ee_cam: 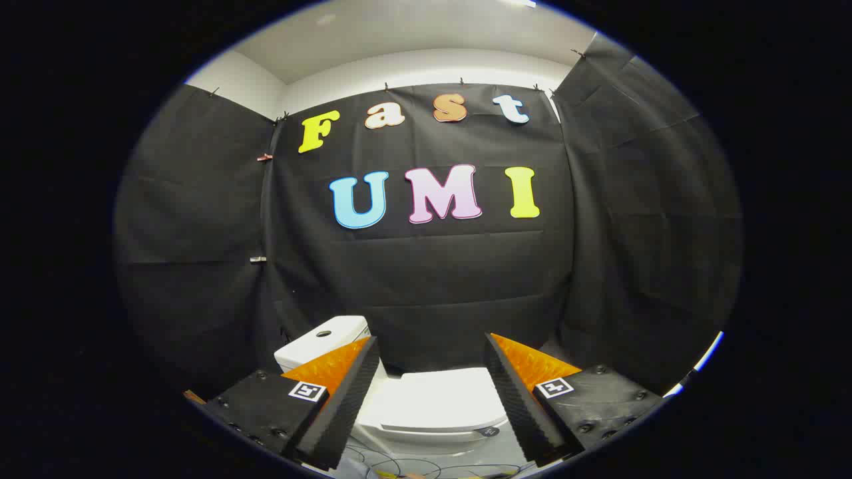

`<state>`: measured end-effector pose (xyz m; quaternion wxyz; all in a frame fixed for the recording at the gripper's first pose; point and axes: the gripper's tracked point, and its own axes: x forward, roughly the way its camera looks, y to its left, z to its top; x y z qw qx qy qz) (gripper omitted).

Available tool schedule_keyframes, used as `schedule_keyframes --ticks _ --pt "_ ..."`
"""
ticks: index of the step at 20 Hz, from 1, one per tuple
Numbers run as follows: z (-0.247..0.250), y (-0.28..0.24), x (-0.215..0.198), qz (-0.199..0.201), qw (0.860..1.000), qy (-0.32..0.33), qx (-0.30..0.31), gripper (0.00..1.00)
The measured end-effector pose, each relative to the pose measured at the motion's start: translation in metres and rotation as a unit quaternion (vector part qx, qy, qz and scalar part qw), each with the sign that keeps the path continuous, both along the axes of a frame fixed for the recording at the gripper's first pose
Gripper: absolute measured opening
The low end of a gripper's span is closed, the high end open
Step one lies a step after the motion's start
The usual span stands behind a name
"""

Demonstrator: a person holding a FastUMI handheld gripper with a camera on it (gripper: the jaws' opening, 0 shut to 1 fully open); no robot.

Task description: Open the toilet lid.

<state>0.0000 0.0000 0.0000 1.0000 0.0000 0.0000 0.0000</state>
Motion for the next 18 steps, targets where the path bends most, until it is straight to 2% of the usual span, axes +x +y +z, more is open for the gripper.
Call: schedule_keyframes --ticks 18 --pt "-0.0021 -0.0003 0.0023 -0.009 1.000 0.012 -0.007 0.98"
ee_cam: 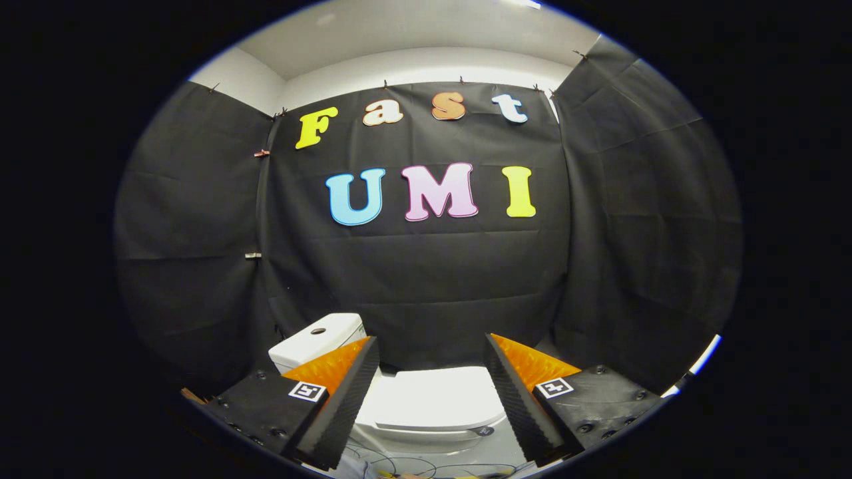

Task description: Open the toilet lid.

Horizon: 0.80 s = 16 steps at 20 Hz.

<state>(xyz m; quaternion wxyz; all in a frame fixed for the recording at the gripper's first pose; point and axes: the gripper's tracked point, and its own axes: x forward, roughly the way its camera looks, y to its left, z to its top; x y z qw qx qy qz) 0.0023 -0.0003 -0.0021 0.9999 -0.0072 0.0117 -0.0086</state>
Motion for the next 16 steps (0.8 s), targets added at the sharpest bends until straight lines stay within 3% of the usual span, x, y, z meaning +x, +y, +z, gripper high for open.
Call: schedule_keyframes --ticks 16 --pt "-0.032 -0.040 0.022 -0.028 0.999 0.022 0.038 0.99"
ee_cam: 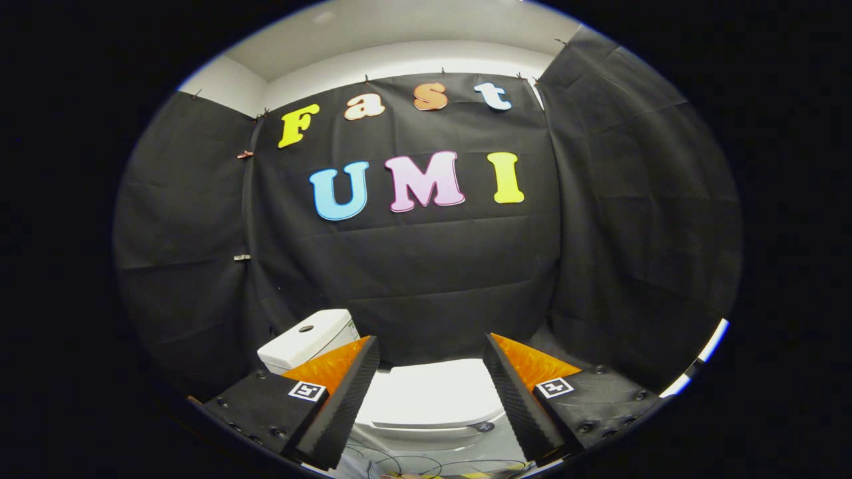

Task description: Open the toilet lid.

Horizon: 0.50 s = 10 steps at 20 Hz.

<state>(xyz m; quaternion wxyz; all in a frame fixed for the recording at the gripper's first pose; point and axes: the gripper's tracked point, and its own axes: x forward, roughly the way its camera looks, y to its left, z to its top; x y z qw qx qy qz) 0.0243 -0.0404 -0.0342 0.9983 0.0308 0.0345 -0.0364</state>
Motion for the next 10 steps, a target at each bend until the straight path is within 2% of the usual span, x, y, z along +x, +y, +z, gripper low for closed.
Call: schedule_keyframes --ticks 6,10 --pt "-0.050 -0.059 0.024 -0.040 0.997 0.033 0.052 0.98" --pt "-0.109 -0.098 0.052 -0.063 0.989 0.077 0.111 0.98"
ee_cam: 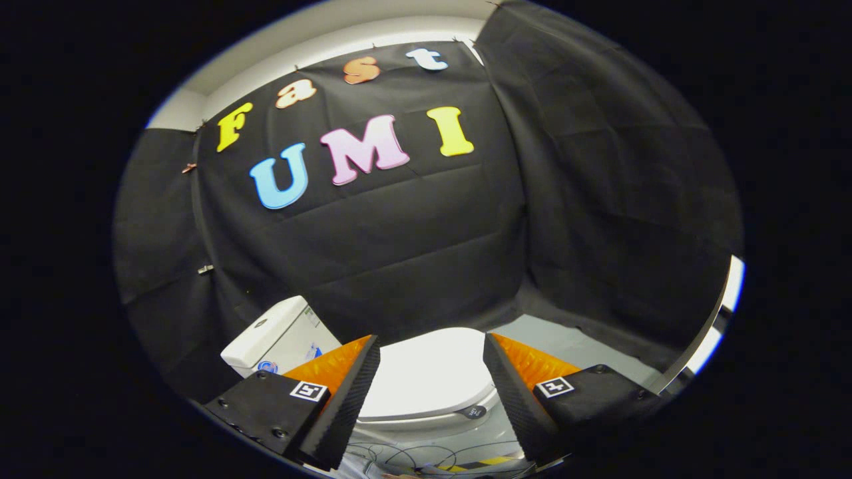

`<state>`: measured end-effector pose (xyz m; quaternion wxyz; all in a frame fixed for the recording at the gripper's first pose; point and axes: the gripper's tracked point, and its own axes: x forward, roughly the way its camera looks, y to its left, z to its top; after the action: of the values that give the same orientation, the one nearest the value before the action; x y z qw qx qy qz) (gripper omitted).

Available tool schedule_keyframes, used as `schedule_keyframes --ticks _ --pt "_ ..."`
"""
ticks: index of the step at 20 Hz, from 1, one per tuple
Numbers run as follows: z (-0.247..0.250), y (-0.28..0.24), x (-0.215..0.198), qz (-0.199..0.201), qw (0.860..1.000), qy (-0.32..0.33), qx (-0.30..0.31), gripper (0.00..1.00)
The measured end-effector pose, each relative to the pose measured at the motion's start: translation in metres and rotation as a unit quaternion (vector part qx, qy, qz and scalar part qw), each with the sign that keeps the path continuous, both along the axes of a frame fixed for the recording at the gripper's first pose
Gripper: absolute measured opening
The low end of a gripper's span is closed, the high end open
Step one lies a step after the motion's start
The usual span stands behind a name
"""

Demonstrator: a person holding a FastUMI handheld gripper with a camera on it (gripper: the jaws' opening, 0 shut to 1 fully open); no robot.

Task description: Open the toilet lid.

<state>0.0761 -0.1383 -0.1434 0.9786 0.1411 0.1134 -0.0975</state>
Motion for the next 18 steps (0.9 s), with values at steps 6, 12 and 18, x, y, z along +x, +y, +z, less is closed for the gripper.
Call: schedule_keyframes --ticks 6,12,18 --pt "-0.088 -0.051 0.037 -0.023 0.992 0.040 0.118 0.97" --pt "-0.185 -0.069 0.064 -0.034 0.965 0.080 0.246 0.97" --pt "-0.271 -0.054 0.064 -0.022 0.938 0.137 0.317 0.97"
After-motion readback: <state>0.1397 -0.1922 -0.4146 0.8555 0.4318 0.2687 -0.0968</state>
